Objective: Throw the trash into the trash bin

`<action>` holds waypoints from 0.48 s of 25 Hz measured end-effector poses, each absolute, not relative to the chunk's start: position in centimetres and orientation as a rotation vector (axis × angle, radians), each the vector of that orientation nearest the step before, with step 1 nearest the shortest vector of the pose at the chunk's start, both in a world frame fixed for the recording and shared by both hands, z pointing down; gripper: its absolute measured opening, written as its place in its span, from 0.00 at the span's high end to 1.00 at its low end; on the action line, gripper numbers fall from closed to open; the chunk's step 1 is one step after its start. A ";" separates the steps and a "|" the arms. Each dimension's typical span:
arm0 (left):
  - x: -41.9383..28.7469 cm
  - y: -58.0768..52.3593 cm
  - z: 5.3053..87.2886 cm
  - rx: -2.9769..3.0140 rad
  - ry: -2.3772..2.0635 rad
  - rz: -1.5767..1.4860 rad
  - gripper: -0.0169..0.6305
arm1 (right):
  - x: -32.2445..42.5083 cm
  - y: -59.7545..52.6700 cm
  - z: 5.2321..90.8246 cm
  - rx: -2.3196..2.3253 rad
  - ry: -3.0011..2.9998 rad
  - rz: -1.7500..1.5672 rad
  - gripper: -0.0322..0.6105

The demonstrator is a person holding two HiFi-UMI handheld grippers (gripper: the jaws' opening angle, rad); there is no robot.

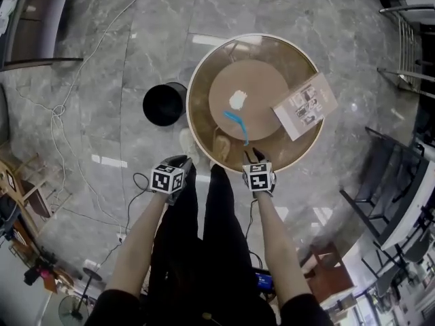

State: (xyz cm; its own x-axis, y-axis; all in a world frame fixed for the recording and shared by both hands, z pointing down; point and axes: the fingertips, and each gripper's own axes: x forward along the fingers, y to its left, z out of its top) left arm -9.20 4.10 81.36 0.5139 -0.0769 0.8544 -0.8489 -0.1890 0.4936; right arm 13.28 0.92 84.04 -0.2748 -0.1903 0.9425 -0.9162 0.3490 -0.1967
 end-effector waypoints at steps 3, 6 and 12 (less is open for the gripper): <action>-10.1 -0.1 82.9 1.651 -0.813 0.844 0.87 | 13.1 -1.2 85.9 1.035 -1.643 0.996 0.74; -11.0 -4.3 83.6 1.653 -0.861 0.777 0.87 | 13.4 -2.6 87.5 1.070 -1.557 0.984 0.78; -12.5 -7.7 84.6 1.629 -0.891 0.721 0.88 | 12.6 -3.4 88.8 0.985 -1.516 0.902 0.90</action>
